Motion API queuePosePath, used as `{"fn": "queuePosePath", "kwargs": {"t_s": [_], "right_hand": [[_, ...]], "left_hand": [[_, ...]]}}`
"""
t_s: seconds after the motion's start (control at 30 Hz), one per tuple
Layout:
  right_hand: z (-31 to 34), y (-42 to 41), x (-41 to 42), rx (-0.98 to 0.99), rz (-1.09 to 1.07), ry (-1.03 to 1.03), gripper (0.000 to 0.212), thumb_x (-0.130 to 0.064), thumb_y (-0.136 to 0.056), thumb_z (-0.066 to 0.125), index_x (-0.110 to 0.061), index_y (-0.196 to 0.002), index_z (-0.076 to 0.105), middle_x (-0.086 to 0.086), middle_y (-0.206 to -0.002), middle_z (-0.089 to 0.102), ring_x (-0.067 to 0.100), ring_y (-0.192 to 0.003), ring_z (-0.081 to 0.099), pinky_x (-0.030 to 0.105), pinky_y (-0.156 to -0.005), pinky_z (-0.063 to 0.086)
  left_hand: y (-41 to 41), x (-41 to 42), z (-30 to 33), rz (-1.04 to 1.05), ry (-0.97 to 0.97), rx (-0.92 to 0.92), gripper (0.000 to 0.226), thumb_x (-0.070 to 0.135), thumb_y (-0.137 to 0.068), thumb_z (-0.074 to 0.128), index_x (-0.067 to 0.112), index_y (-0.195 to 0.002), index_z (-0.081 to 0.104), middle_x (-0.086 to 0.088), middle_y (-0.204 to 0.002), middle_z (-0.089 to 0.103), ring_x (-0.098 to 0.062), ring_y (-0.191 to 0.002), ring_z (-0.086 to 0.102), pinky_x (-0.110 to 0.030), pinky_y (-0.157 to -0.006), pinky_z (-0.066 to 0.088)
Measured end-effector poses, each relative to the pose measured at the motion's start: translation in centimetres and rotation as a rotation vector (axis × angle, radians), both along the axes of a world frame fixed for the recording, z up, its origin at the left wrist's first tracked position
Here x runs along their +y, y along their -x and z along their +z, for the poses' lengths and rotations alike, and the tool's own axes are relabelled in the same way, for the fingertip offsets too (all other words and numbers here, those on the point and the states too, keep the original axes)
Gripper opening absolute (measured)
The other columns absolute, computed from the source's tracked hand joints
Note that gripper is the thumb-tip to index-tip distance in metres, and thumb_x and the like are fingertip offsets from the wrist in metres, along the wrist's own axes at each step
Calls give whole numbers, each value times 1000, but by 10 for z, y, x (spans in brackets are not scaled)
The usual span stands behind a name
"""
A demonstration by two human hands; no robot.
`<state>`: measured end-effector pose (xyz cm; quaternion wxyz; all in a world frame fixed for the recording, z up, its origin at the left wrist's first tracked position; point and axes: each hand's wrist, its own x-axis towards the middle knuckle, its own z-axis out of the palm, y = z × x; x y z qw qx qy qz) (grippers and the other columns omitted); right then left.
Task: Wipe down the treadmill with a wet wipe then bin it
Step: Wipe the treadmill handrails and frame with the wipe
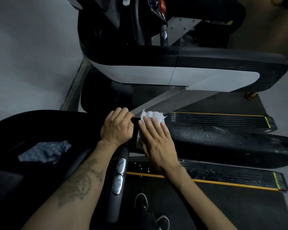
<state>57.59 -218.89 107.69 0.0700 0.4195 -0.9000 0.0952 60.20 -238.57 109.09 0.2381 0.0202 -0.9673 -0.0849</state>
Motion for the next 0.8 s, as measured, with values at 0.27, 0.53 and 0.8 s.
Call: {"fn": "queuePosePath", "kwargs": {"t_s": [0.27, 0.53, 0.8], "right_hand": [[-6, -28, 7, -37, -115, 37, 77, -31, -91, 43, -8, -162, 23, 10, -171, 15, 28, -158, 9, 50, -127, 13], [-2, -4, 3, -39, -152, 62, 57, -35, -107, 36, -14, -161, 31, 6, -168, 25, 25, -157, 18, 49, -125, 20], [4, 6, -10, -50, 3, -17, 58, -36, -107, 31, -16, -161, 30, 5, -168, 28, 28, -156, 22, 49, -126, 17]], "left_hand": [[-1, 0, -3, -112, 135, -1, 25, 14, -92, 51, 4, -104, 70, -9, -89, 63, -30, -77, 56, -41, -65, 43], [-22, -34, -1, -341, 294, -169, 55, 37, -107, 41, 5, -152, 47, -14, -147, 55, -28, -132, 54, -44, -112, 43], [-19, -56, -10, -445, 642, -120, 67, 47, -111, 33, 0, -159, 29, -19, -165, 30, -32, -152, 34, -47, -116, 42]]}}
